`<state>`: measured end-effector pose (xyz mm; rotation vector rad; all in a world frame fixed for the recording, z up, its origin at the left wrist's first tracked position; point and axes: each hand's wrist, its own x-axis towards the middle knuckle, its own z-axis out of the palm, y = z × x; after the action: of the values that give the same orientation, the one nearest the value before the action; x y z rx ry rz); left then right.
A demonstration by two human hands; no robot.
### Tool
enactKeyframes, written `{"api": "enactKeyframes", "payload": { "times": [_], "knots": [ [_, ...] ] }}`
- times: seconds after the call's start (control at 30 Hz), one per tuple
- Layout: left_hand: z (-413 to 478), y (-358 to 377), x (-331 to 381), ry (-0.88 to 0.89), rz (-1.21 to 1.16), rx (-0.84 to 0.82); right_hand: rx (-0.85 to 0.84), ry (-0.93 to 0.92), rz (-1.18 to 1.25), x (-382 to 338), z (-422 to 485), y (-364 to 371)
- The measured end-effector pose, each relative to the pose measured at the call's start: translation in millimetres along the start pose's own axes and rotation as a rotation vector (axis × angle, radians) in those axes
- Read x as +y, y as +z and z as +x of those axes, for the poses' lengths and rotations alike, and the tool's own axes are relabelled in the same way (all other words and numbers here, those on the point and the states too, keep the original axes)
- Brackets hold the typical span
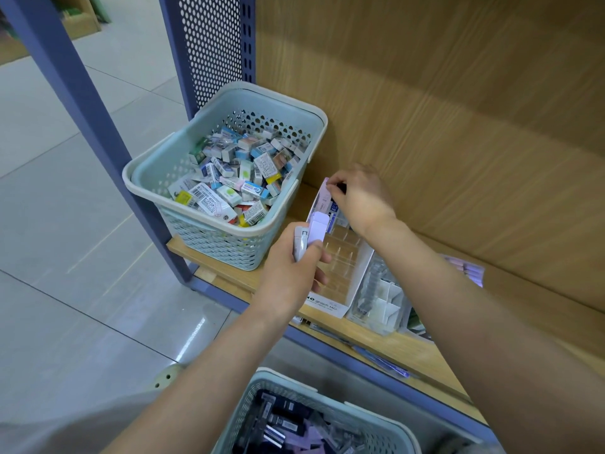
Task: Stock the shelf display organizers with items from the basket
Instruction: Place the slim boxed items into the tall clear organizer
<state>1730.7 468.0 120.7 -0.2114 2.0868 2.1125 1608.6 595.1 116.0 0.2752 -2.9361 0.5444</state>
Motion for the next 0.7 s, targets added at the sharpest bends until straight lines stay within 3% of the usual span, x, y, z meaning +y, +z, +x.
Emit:
{"api": "enactKeyframes", "payload": {
  "times": [0.2, 0.33, 0.47, 0.53, 0.6, 0.7],
  "knots": [
    [-3, 1, -1, -0.014, -0.028, 0.004, -0.046, -0.104, -0.210, -8, -13, -2],
    [-4, -1, -4, 0.004, 0.020, -0.011, -0.023, -0.059, 0.176, -21, -41, -23],
    [-7, -2, -7, 0.034, 0.117, -0.029, -0.314, -0.064, 0.331, -24, -79, -45],
    [-9, 0, -8, 0.037, 0.153, -0.034, -0.345, -0.046, 0.400, -19, -91, -50],
    [-11, 3, -10, 0.028, 0.184, -0.026, -0.296, 0.012, 0.558, -12, -98, -55],
    [-10, 6, -13, 0.013, 0.251, 0.022, -0.057, 0.068, 0.630, 3, -97, -65]
  ]
}}
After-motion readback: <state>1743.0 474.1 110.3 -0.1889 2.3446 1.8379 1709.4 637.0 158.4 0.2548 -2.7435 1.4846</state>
